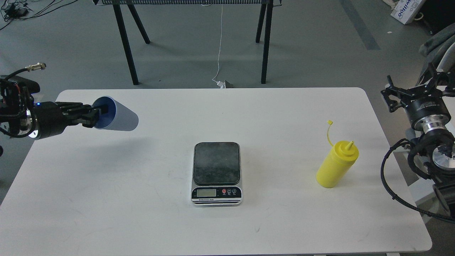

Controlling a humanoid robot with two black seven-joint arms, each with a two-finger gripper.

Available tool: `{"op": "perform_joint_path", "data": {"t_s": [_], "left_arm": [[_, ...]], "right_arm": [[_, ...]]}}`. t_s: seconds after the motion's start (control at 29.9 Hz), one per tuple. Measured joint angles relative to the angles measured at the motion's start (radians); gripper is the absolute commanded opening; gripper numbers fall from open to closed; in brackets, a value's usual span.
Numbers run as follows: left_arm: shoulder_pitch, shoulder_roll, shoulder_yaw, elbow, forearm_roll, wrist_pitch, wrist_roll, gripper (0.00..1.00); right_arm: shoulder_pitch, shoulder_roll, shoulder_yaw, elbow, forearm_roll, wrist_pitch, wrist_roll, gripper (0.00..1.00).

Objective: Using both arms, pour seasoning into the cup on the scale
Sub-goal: 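Lift the blue cup and carry it onto the scale with the left gripper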

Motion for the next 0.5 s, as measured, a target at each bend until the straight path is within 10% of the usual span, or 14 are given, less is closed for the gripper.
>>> {"op": "perform_joint_path", "data": {"t_s": [0.5], "left_arm": [[-0.162,-0.475,0.094,0.016,0.223,-0.224,0.015,0.05]], "right_arm": [[-0.019,-0.064,0.03,0.0,0.002,0.0,0.01,0.99]]}}
